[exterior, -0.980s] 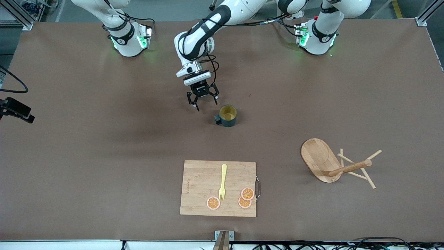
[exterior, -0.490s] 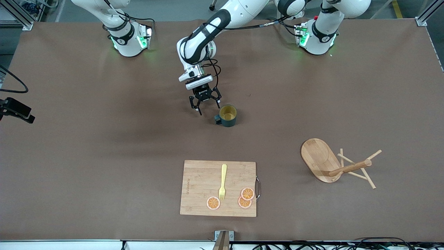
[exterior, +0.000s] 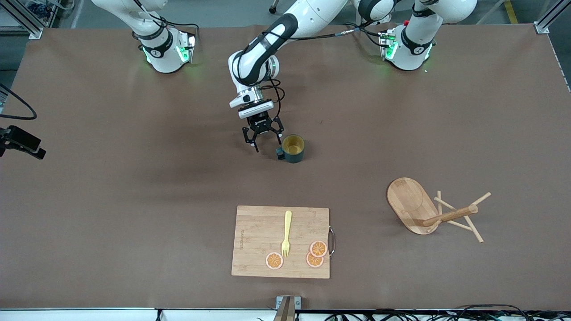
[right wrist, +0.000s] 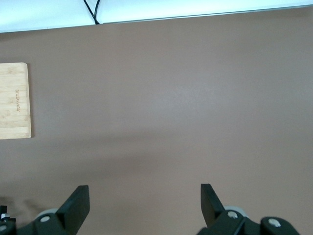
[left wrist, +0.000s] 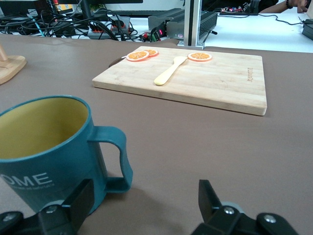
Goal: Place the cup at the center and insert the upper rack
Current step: 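Lower the left gripper and grasp the mug's handle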
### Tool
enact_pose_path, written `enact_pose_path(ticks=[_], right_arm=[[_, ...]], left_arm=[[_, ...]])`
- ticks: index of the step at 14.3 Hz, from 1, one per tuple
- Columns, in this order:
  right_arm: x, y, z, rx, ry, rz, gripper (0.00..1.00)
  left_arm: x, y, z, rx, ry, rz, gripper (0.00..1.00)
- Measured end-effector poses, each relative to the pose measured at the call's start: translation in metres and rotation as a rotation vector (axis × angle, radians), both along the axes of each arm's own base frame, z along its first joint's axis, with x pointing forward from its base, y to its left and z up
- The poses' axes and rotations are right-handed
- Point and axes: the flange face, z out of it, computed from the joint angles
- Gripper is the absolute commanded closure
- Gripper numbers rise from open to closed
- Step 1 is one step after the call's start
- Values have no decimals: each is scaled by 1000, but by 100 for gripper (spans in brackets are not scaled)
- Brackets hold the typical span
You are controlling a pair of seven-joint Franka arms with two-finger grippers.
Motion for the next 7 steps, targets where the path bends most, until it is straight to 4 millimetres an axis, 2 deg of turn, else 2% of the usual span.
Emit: enact_pose_path(ticks=[4,7], right_arm=[[0,0,0,3,-1,0,0],[0,0,-1,3,4,0,0]], left_arm=[[1,1,-7,1,7,-10,8],[9,4,-13,-4,9,-23,8]])
